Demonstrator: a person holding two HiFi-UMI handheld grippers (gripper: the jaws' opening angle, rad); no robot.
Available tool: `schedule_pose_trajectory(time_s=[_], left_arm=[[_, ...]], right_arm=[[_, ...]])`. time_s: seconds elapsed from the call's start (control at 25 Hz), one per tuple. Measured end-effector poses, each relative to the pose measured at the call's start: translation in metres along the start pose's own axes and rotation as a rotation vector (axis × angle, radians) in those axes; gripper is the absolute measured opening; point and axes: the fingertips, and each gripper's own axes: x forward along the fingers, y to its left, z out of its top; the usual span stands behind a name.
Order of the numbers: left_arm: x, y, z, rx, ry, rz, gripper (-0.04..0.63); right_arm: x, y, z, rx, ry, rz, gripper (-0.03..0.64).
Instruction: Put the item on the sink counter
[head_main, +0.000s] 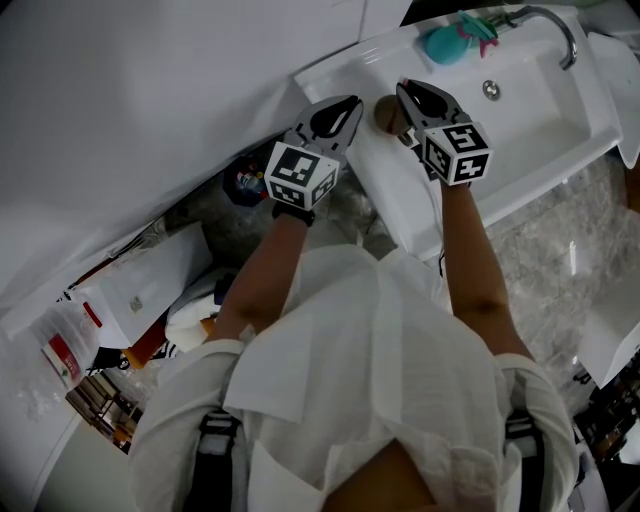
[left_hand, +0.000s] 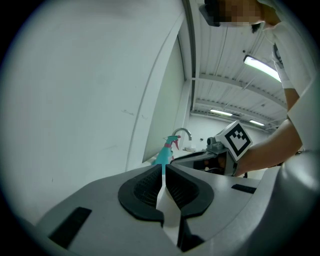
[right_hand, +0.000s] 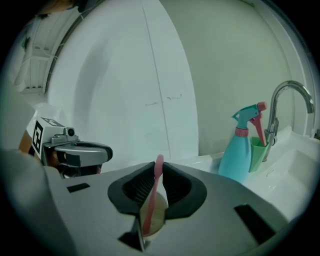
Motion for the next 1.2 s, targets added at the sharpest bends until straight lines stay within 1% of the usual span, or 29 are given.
schedule_pose_trajectory(time_s=[0.64, 0.96, 1.2], left_arm=[[-0.003, 0.016, -0.002, -0.005, 0.007, 0.025, 0.035], [-0.006, 0.020, -0.004, -0.014, 0.011, 0.028, 0.035], [-0.005, 0.021, -0.003, -0.015, 0.011, 0.029, 0.035]], right_arm=[[0.011, 0.000, -0.001, 0.007, 0.009, -0.002, 0.048], [0.015, 0.002, -0.001, -0.004, 0.015, -0.005, 0.048], [0.017, 0.002, -0.005, 0.008, 0.032, 0.002, 0.048]])
